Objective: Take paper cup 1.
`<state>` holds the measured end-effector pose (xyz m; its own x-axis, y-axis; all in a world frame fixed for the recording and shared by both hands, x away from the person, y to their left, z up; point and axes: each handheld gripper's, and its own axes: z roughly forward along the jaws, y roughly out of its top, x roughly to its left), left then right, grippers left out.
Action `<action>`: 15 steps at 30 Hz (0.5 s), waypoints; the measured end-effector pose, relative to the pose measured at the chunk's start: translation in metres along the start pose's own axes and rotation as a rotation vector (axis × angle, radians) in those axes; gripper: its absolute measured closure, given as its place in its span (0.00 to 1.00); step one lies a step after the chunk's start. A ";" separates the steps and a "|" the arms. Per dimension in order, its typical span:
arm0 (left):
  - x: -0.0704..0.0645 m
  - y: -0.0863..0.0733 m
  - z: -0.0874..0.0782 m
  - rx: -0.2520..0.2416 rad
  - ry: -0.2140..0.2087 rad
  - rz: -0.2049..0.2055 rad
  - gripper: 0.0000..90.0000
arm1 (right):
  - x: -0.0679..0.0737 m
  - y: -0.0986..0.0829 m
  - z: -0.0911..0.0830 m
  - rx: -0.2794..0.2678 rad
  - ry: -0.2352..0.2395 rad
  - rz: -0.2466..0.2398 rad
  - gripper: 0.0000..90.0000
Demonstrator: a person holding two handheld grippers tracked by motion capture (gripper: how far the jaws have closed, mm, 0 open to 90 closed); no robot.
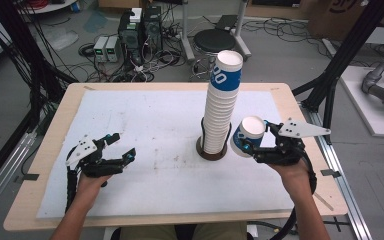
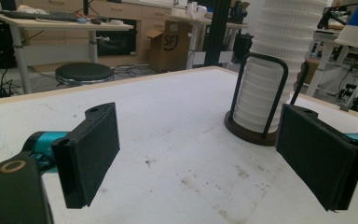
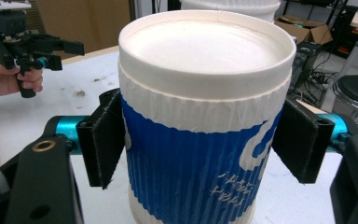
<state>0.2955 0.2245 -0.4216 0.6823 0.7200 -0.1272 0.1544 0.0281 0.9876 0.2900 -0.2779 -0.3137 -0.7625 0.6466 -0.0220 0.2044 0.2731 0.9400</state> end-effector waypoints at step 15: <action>-0.002 -0.002 0.001 0.014 -0.020 0.020 0.15 | 0.009 -0.020 0.015 0.022 0.041 -0.030 0.28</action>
<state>0.2943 0.2220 -0.4230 0.6994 0.7063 -0.1093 0.1501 0.0043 0.9887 0.2884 -0.2665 -0.3378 -0.7929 0.6082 -0.0360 0.1940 0.3082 0.9313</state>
